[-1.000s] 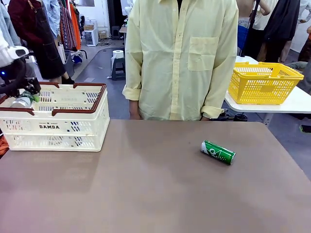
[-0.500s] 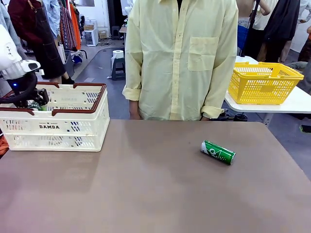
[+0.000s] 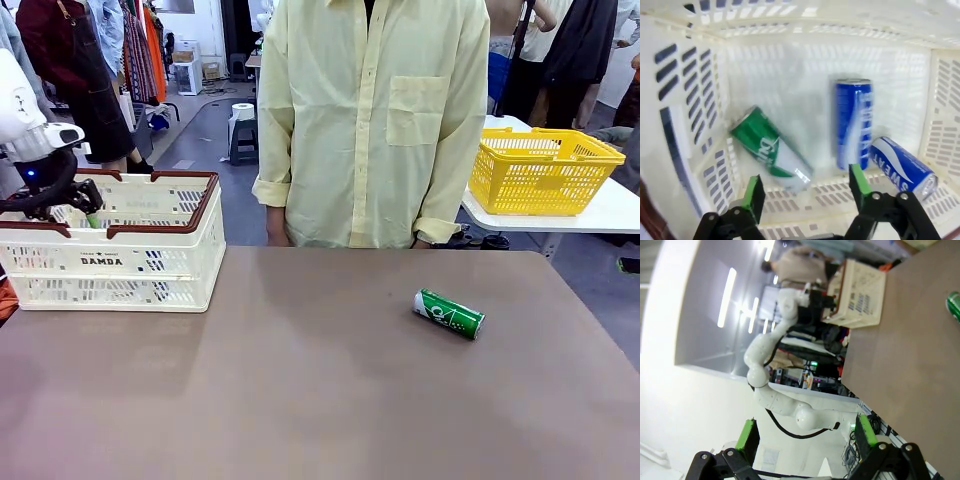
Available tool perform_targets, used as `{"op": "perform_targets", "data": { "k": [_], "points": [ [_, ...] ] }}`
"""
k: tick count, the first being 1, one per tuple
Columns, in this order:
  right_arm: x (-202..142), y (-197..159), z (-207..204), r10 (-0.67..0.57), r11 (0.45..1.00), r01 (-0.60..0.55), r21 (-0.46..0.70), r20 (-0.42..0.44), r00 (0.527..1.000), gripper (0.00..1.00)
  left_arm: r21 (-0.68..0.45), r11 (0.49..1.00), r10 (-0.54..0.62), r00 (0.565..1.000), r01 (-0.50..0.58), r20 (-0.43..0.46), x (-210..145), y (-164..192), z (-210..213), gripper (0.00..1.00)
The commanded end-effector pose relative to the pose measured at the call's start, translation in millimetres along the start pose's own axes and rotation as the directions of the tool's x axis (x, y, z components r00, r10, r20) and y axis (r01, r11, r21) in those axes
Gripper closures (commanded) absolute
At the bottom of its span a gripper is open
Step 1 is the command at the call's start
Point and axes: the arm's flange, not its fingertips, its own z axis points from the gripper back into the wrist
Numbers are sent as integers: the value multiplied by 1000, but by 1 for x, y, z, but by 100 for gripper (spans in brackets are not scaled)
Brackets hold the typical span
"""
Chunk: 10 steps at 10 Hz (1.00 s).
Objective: Place the drinks into the Shopping basket.
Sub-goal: Pick up one drink and place it into the Shopping basket.
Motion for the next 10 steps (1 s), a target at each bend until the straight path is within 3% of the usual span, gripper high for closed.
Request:
{"op": "perform_targets", "data": {
  "k": [1,5,6,8,10],
  "points": [
    [1,6,-1,-10,1000,10,21,11,1000,0,17,999,28,1000,-28,4,-2,-9,13,0],
    [1,6,-1,-10,1000,10,21,11,1000,0,-46,998,50,998,-48,48,-31,-49,78,0],
    [1,6,-1,-10,1000,10,21,11,1000,0,-117,992,48,999,-46,22,-48,-64,103,0],
    [1,6,-1,-10,1000,10,21,11,1000,0,-267,960,40,988,-80,-151,-98,-84,152,0],
    [1,6,-1,-10,1000,10,21,11,1000,0,-409,909,-8,979,-77,-201,-151,-82,174,0]
  ]
}}
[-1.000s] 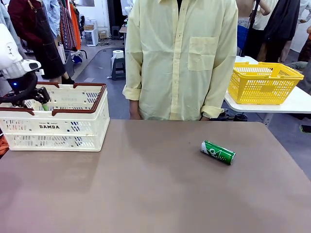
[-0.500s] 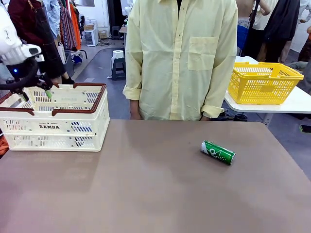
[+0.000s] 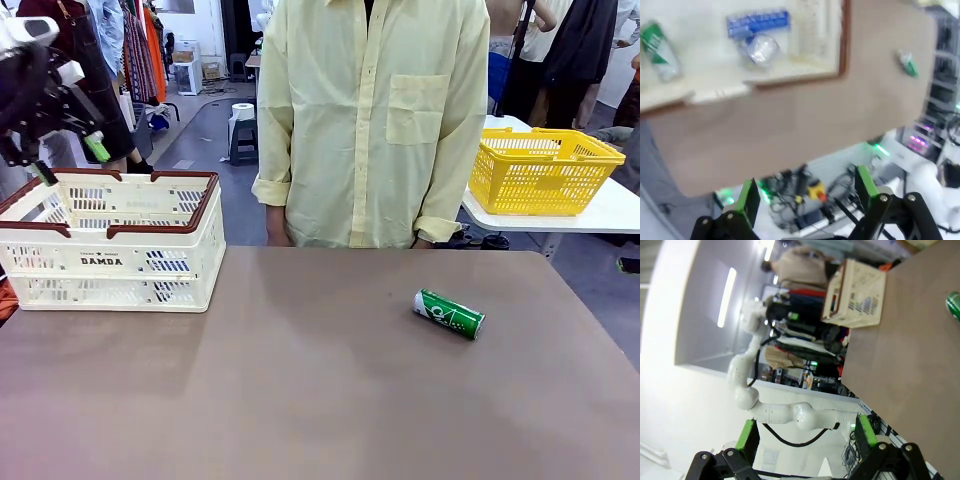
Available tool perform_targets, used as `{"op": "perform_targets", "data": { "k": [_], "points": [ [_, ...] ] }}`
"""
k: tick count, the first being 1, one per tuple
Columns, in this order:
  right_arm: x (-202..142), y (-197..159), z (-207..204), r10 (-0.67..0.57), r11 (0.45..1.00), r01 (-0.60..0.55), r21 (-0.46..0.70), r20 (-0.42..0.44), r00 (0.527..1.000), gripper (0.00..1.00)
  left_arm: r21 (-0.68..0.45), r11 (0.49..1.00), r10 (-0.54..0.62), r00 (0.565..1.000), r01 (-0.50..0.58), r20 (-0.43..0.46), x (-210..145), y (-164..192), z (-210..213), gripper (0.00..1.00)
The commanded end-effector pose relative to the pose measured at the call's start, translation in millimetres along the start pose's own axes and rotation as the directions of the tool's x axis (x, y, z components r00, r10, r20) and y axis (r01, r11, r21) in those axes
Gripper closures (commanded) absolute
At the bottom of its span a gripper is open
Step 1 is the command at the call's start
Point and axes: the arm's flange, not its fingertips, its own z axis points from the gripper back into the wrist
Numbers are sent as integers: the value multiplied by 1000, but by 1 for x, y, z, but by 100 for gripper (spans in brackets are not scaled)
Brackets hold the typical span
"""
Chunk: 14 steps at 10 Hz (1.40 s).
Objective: Place the drinks into the Shopping basket.
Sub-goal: Pick up one drink and place it into the Shopping basket.
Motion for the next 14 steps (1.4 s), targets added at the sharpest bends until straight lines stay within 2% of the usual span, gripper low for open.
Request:
{"op": "perform_targets", "data": {
  "k": [1,2,3,4,5,6,7,8,14],
  "points": [
    [1,6,-1,-9,1000,9,21,11,1000,0,-163,986,32,999,-32,-6,-46,40,-4,0],
    [1,6,-1,-9,1000,9,21,11,1000,0,-306,952,3,1000,-2,2,-68,69,-12,0],
    [1,6,-1,-9,1000,9,21,11,1000,0,-507,856,-103,994,103,29,-85,106,-28,0],
    [1,6,-1,-9,1000,9,21,11,1000,0,-664,730,-161,985,161,62,-90,147,-53,0],
    [1,6,-1,-9,1000,9,21,11,1000,0,-735,677,-3,999,40,52,-84,180,-67,0],
    [1,6,-1,-9,1000,9,21,11,1000,0,-746,662,-29,997,75,74,-82,185,-67,0],
    [1,6,-1,-9,1000,9,21,11,1000,0,-718,690,-45,996,89,79,-76,180,-65,0],
    [1,6,-1,-9,1000,9,21,11,1000,0,-700,712,4,996,61,91,-101,190,-71,0],
    [1,6,-1,-9,1000,9,21,11,1000,0,-700,712,4,996,61,91,-101,190,-71,0]
  ]
}}
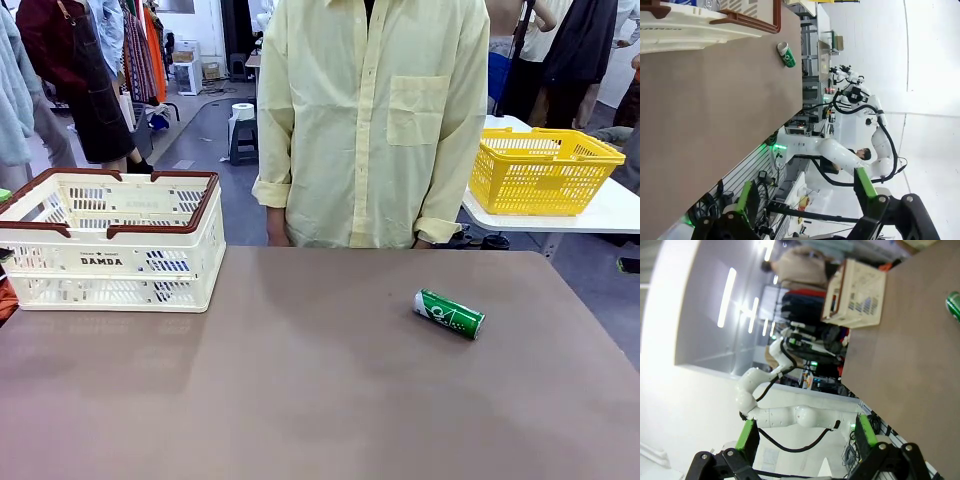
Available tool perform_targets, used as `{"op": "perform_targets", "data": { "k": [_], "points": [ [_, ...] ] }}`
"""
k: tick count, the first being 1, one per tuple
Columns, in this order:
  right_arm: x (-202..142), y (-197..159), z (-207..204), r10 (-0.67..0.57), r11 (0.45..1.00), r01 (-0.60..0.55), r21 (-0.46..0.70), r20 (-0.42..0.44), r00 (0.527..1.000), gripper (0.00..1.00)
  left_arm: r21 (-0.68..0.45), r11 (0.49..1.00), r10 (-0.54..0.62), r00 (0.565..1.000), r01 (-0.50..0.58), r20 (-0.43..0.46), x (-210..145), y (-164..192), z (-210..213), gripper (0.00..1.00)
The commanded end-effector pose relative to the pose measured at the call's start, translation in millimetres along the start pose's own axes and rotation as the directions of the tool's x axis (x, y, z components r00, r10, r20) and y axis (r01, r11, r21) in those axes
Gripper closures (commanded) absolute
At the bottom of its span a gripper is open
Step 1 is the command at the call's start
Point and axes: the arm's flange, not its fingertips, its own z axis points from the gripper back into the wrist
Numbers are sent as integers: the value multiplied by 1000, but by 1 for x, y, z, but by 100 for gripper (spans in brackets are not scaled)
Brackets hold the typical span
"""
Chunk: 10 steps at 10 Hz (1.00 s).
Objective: Place the drinks into the Shopping basket.
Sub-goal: Pick up one drink and place it into the Shopping basket.
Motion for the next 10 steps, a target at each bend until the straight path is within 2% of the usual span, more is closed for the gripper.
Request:
{"op": "perform_targets", "data": {
  "k": [1,6,7,8,9,10],
  "points": [
    [1,6,-1,-10,1000,9,21,11,1000,0,13,1000,15,1000,-15,1,-3,0,0,0],
    [0,0,0,0,1000,0,0,0,1000,0,13,1000,15,1000,-15,1,-3,0,0,0],
    [10,22,-32,-69,966,48,-253,-77,995,0,13,1000,15,1000,-15,1,-3,0,0,0],
    [36,43,-74,-148,878,50,-476,-169,975,0,13,1000,15,1000,-15,1,-3,0,0,0],
    [69,57,-121,-223,764,15,-645,-242,944,0,13,1000,15,1000,-15,1,-3,0,0,0],
    [94,57,-155,-285,650,1,-760,-242,927,0,13,1000,15,1000,-15,1,-3,0,0,0]
  ]
}}
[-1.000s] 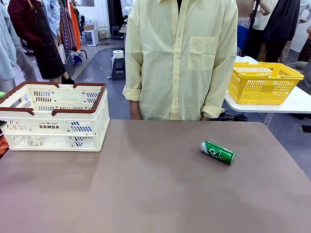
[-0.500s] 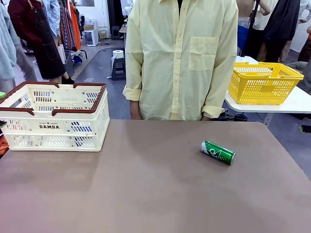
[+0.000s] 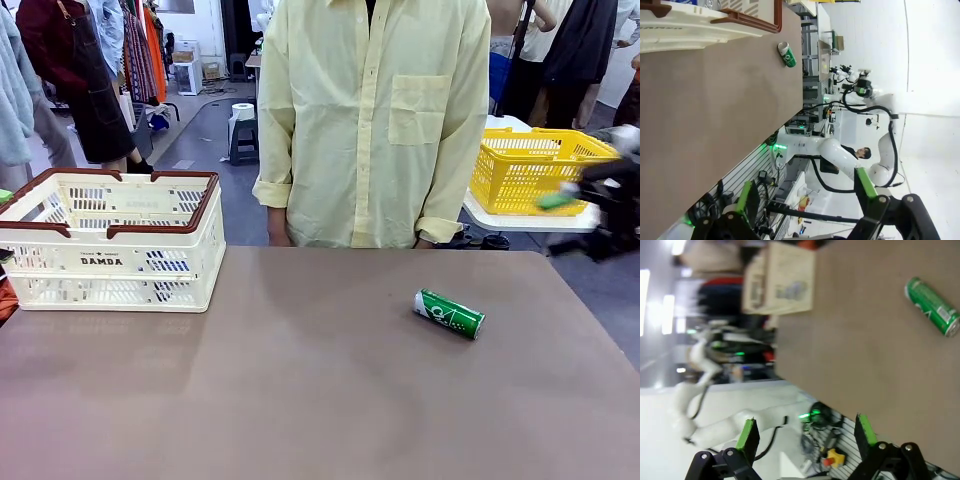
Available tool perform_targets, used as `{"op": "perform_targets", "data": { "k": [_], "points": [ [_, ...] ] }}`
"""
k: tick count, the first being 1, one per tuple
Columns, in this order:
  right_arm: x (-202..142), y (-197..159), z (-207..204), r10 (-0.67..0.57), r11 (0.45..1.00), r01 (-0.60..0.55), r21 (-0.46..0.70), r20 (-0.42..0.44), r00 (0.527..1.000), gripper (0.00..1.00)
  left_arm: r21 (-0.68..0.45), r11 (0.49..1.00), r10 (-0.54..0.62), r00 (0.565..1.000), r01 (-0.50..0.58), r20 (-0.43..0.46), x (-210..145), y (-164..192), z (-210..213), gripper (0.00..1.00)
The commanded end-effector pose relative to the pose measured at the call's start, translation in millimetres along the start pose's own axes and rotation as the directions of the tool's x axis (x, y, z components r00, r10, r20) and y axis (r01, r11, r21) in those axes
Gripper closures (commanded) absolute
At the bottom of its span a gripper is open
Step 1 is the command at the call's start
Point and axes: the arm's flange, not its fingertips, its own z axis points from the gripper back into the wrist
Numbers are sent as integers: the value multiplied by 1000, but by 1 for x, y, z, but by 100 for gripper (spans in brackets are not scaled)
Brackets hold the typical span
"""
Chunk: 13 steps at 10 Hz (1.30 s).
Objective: Place the drinks into the Shopping basket.
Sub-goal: Pick up one drink and place it into the Shopping basket.
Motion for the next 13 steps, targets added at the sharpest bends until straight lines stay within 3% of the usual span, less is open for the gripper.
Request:
{"op": "perform_targets", "data": {
  "k": [1,3,5,7,9,10,12,13],
  "points": [
    [63,23,-39,-129,890,11,-455,-230,965,0,12,1000,14,1000,-14,2,-3,-1,1,0],
    [94,29,-84,-190,741,-3,-672,-214,958,0,12,1000,14,1000,-14,2,-3,-1,1,0],
    [103,8,-124,-198,607,-17,-794,-172,965,0,12,1000,14,1000,-14,2,-3,-1,1,0],
    [107,-35,-145,-123,581,-43,-813,-140,982,0,12,1000,14,1000,-14,2,-3,-1,1,0],
    [100,-53,-151,-24,648,-62,-759,-103,994,0,12,1000,14,1000,-14,2,-3,-1,1,0],
    [108,-53,-153,-132,583,-54,-811,-160,978,0,12,1000,14,1000,-14,2,-3,-1,1,0],
    [108,-54,-153,-129,586,-53,-809,-158,979,0,12,1000,14,1000,-14,2,-3,-1,1,0],
    [130,-63,-167,67,552,-336,-763,-361,930,0,12,1000,14,1000,-14,2,-3,-1,1,0]
  ]
}}
